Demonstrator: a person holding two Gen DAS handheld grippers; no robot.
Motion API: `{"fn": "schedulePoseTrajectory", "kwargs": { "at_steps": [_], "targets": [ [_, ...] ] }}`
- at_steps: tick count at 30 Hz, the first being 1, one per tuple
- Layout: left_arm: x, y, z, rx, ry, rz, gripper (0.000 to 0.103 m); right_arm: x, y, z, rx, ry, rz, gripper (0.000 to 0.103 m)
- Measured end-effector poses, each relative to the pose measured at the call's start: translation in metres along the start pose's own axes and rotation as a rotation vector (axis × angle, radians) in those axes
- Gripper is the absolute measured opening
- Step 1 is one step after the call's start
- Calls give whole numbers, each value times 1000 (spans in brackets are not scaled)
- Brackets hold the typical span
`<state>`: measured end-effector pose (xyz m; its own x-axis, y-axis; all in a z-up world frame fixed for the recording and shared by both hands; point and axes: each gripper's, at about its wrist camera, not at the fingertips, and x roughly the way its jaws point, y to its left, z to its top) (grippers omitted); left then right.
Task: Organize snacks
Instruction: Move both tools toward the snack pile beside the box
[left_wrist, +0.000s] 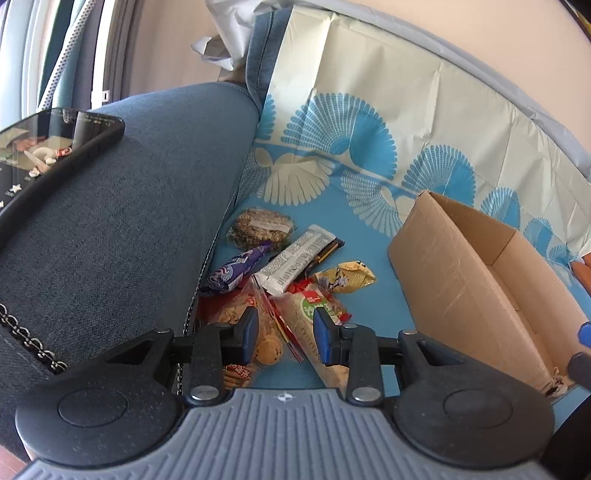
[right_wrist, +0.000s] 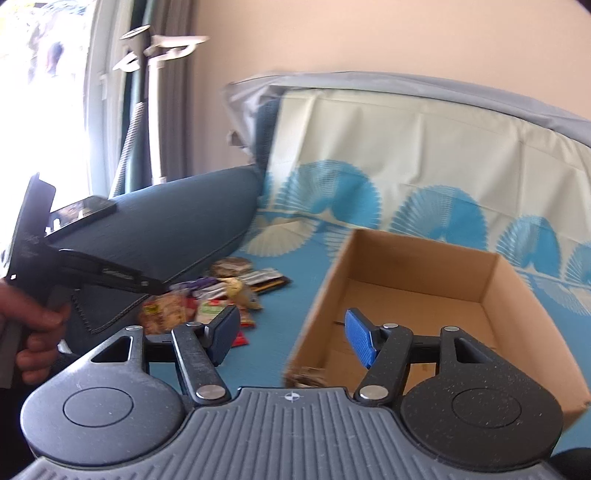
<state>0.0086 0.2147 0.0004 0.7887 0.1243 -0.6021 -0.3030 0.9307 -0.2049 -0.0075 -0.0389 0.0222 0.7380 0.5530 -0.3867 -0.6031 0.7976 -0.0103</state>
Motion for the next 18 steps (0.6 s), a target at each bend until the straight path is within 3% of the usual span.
{"fn": "schedulePoseTrajectory", "kwargs": {
  "at_steps": [10, 14, 18],
  "targets": [
    [4, 5, 0, -24, 13, 1, 37, 95, 59, -3, -14, 98, 84, 62],
    [4, 4, 0, -23, 12, 1, 37, 136, 72, -17, -37, 166, 68, 76],
    [5, 3, 1, -16, 16, 5, 37, 163, 75, -28, -34, 227, 68, 79]
  ]
}}
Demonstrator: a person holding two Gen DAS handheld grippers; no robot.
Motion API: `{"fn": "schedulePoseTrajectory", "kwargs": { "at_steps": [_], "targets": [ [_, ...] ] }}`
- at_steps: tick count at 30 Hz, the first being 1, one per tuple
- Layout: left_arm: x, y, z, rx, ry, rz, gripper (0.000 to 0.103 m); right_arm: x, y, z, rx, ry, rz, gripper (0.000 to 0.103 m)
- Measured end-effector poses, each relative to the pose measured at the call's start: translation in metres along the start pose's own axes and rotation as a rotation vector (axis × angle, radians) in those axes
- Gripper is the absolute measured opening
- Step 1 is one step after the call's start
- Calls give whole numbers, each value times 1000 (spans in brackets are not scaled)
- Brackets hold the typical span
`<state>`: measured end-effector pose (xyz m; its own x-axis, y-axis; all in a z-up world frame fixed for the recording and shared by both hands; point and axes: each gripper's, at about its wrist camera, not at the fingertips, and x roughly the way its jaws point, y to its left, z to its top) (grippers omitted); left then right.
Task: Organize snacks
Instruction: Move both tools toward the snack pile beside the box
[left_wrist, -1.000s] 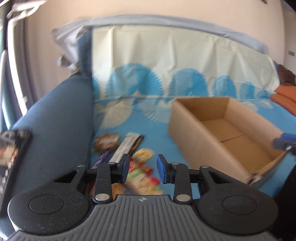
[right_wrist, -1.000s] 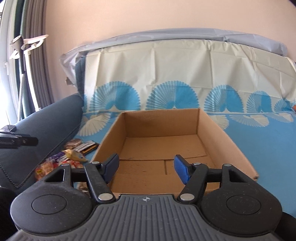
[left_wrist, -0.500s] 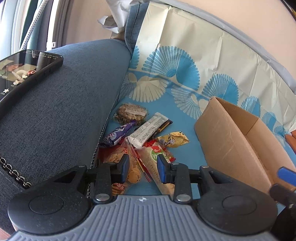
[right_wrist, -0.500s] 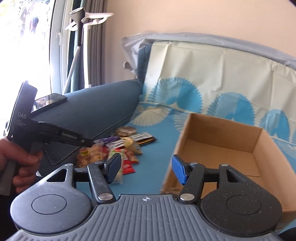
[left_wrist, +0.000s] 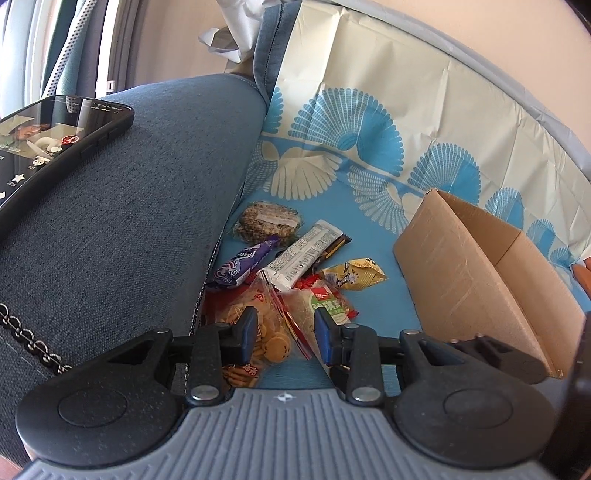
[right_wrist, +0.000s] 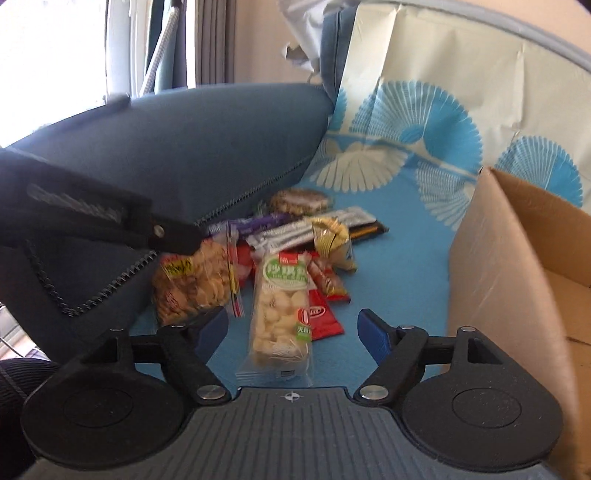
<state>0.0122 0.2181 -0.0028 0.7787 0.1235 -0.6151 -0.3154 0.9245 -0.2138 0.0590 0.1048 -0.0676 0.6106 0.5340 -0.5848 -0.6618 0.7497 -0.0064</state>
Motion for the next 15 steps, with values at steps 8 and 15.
{"fn": "schedulePoseTrajectory", "kwargs": {
  "at_steps": [8, 15],
  "targets": [
    [1, 0, 0, -1, 0, 1, 37, 13, 1, -2, -32, 63, 49, 38],
    [1, 0, 1, -13, 0, 13, 37, -26, -2, -9, -93, 59, 41, 36]
  ]
}}
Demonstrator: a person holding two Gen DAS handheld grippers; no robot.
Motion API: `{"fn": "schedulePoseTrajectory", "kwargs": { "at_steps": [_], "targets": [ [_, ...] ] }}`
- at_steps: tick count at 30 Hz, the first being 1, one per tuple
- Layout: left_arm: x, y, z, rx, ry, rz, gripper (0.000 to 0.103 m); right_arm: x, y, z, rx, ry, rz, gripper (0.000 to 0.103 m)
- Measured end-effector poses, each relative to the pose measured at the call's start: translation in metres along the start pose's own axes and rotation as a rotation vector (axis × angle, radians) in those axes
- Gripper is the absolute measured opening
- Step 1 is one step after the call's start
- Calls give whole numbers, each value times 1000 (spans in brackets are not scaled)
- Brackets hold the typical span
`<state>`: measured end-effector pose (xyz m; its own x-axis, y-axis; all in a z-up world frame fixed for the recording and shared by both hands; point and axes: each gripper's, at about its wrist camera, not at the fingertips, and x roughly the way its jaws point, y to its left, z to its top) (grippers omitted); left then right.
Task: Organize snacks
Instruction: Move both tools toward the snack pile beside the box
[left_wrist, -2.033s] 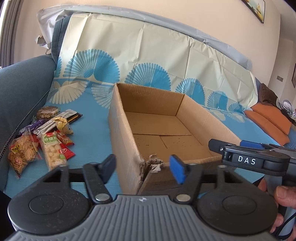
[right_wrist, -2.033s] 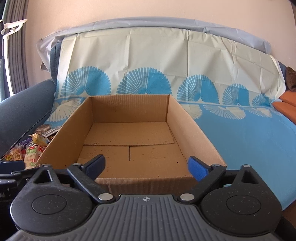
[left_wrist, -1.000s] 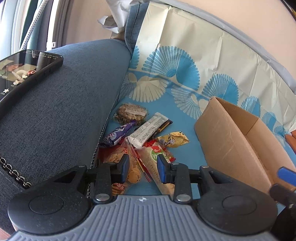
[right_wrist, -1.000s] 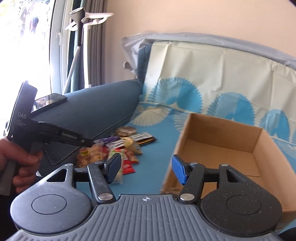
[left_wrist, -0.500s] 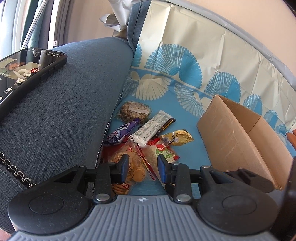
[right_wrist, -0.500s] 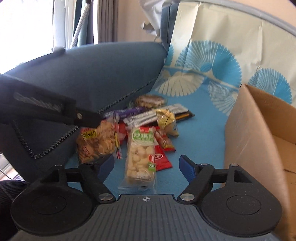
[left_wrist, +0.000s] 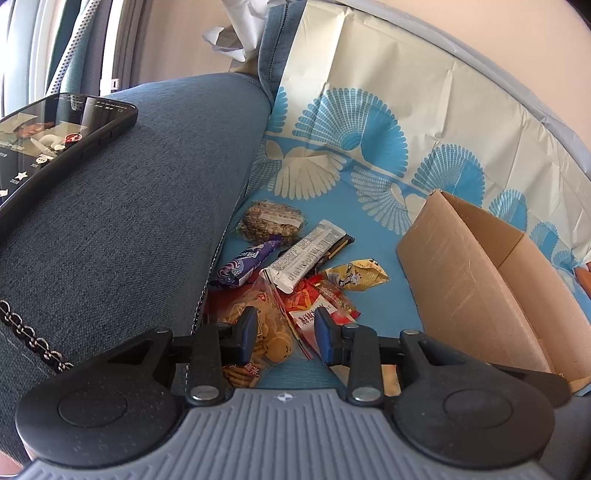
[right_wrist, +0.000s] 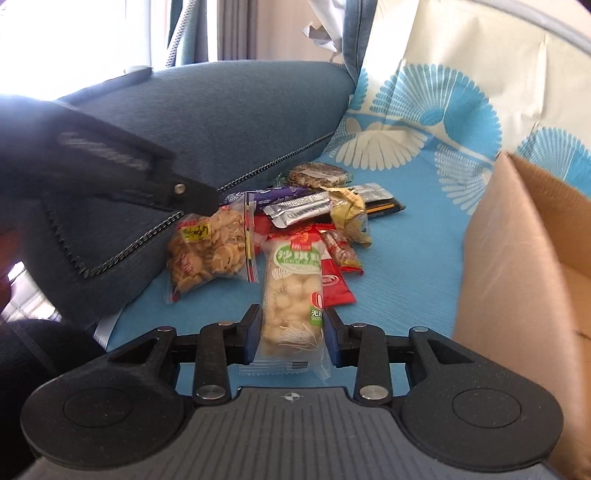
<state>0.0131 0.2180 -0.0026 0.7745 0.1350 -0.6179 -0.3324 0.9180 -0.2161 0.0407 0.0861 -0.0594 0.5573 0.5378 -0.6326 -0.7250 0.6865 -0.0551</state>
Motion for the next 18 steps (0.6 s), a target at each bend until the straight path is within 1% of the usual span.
{"fn": "schedulePoseTrajectory", "kwargs": {
  "at_steps": [5, 7, 8, 10, 11, 13, 15, 17, 18],
  "targets": [
    [-3, -2, 0, -8, 0, 21, 38, -33, -1, -28, -34, 35, -35, 36],
    [-3, -7, 0, 11, 8, 42, 45, -38, -2, -39, -47, 68, -49, 36],
    [-2, -11, 0, 31, 15, 57, 47, -40, -3, -39, -42, 67, -57, 36],
    [2, -20, 0, 84, 40, 92, 57, -40, -5, -38, -17, 53, -57, 36],
    [5, -25, 0, 115, 54, 111, 59, -39, -7, -38, -2, 50, -56, 36],
    [13, -35, -2, 176, 87, 156, 67, -37, -10, -40, 26, 55, -45, 36],
    [21, -44, -5, 230, 120, 206, 72, -35, -11, -42, 50, 60, -33, 36],
    [31, -52, -9, 286, 153, 261, 76, -33, -11, -43, 55, 57, -23, 41],
    [36, -55, -13, 312, 169, 294, 78, -33, -11, -44, 54, 54, -19, 41]
  ]
}}
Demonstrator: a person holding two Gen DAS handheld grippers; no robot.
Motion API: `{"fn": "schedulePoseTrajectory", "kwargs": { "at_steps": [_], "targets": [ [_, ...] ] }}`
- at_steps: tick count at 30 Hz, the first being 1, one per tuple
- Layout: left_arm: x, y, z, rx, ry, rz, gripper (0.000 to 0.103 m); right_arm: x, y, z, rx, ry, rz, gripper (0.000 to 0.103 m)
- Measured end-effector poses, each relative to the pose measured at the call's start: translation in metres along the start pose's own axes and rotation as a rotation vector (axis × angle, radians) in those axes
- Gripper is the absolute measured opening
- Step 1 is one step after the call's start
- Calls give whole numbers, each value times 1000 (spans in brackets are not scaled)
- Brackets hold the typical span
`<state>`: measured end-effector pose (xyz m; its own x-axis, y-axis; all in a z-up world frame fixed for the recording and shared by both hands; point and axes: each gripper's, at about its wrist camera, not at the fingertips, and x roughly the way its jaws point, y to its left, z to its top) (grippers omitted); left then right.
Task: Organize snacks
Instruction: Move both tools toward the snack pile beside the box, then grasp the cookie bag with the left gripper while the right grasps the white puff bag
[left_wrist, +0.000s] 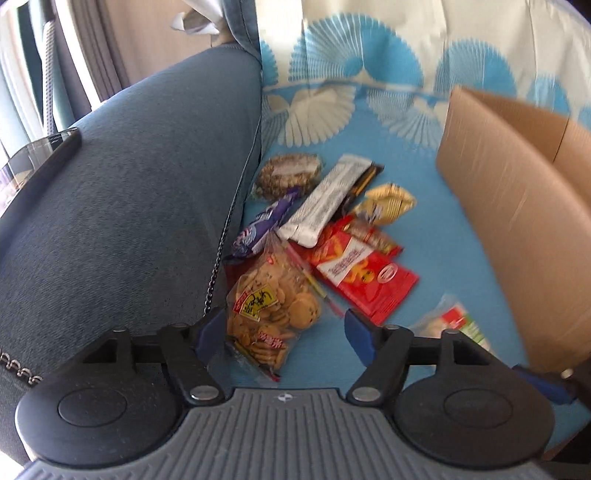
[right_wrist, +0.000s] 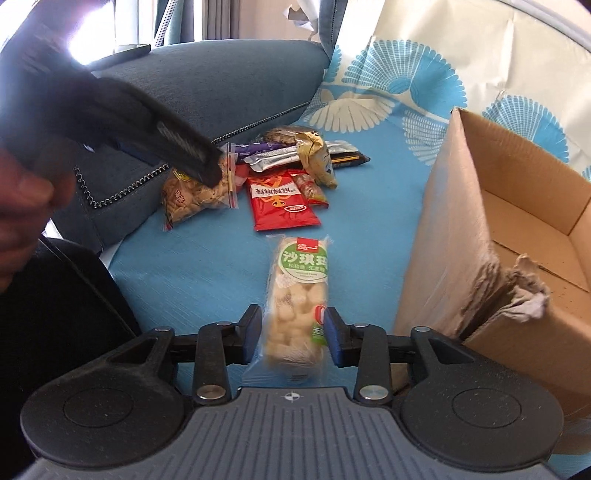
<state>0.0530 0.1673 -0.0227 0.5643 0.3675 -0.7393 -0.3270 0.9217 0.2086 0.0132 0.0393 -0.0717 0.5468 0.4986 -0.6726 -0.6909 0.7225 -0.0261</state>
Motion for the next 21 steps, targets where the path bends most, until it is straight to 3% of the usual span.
{"fn": "schedulePoseTrajectory", "kwargs": {
  "at_steps": [6, 12, 14, 16, 21],
  "targets": [
    [28, -26, -4, 123, 82, 135, 93, 1, 3, -1, -32, -4, 16, 46],
    [47, -27, 3, 120, 122, 125, 94, 1, 3, 0, -42, -4, 29, 48],
    [47, -23, 5, 90, 118, 125, 81, 1, 3, 0, -40, -3, 30, 48],
    [45, -10, 6, 3, 108, 122, 53, 1, 4, 0, -37, -2, 29, 48],
    [19, 32, -3, -215, 2, -80, 45, 3, 3, 1, -19, -1, 22, 47]
  ]
}}
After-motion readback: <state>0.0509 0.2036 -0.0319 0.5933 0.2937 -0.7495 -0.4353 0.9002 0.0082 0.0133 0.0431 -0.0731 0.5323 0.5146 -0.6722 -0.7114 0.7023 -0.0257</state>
